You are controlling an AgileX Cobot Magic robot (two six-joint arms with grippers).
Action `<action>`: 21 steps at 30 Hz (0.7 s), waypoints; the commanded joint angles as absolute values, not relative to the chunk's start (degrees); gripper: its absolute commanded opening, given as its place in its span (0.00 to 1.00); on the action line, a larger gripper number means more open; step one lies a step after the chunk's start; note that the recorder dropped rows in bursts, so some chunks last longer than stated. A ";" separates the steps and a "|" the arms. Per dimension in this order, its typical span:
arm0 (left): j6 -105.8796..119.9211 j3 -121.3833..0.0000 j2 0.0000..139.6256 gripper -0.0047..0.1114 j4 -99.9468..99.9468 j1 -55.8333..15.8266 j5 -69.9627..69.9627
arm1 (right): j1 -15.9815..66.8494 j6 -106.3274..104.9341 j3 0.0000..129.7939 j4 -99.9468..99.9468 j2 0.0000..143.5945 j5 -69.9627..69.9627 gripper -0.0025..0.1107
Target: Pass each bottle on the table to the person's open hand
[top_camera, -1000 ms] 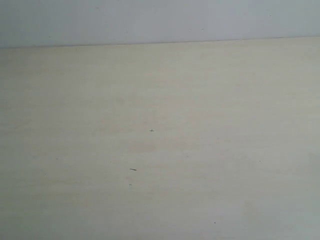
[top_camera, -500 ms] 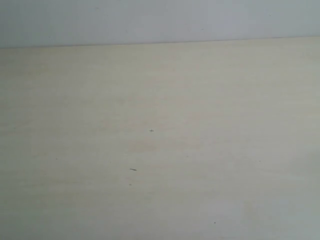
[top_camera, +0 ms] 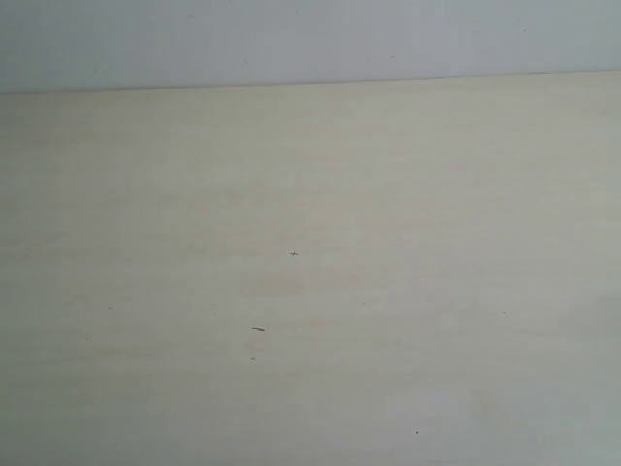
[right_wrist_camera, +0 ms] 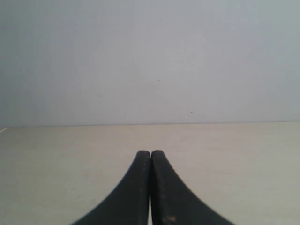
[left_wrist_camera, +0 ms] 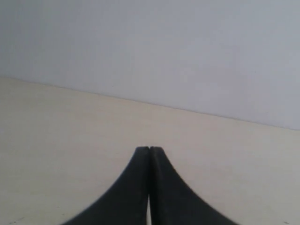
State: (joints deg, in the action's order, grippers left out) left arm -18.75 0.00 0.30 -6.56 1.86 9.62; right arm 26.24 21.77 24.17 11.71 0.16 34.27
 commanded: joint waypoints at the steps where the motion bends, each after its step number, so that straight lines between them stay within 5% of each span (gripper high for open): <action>1: -15.41 0.00 0.00 0.04 -5.20 6.87 10.94 | 26.02 21.66 24.48 12.02 0.00 34.22 0.02; 21: -15.18 0.00 0.00 0.04 -9.69 7.44 12.51 | 26.02 21.66 24.48 12.02 0.00 34.22 0.02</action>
